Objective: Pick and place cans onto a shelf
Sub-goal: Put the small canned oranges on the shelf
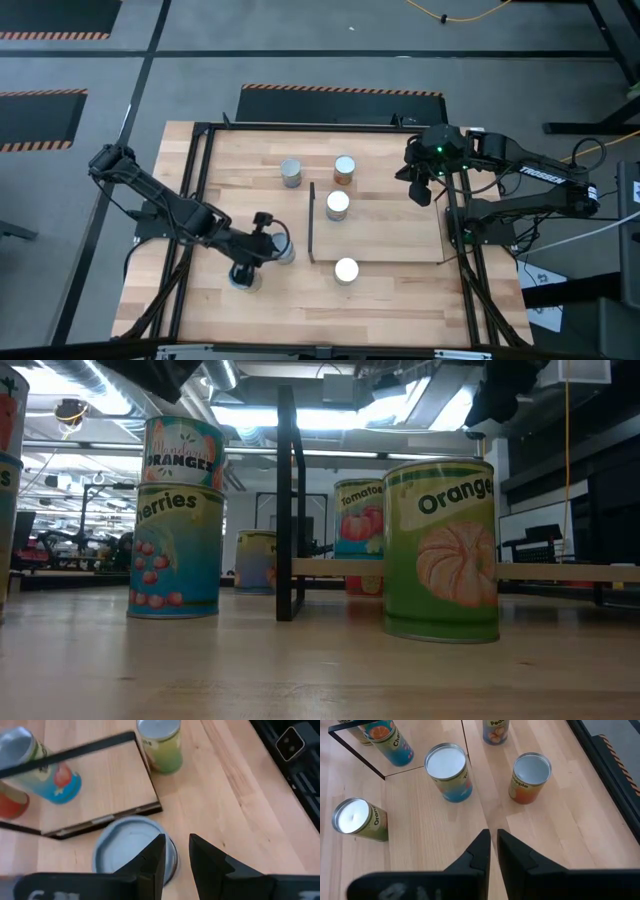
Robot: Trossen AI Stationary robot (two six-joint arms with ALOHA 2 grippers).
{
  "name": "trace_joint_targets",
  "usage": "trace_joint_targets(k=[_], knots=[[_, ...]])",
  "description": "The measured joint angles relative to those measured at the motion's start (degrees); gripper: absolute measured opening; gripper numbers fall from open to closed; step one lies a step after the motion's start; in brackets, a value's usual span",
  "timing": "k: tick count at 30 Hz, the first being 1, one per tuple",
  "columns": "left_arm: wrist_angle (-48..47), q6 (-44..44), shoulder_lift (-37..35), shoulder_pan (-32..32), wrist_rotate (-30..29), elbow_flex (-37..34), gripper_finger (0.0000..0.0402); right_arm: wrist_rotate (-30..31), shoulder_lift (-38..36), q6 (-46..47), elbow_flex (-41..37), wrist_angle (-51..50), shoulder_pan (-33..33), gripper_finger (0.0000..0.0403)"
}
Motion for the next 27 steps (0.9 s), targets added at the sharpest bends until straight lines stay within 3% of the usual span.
trace_joint_targets(k=[13,27], knots=[[-2.34,-1.75,0.13,0.02,-1.72,0.0,0.0079,-0.01,0.0,-0.07,0.0,0.01,0.0,0.0039],[-1.66,-1.49,5.35,0.09,-3.32,0.2,0.0075,-0.01,-0.01,0.09,0.0,0.03,0.0,0.0039]])
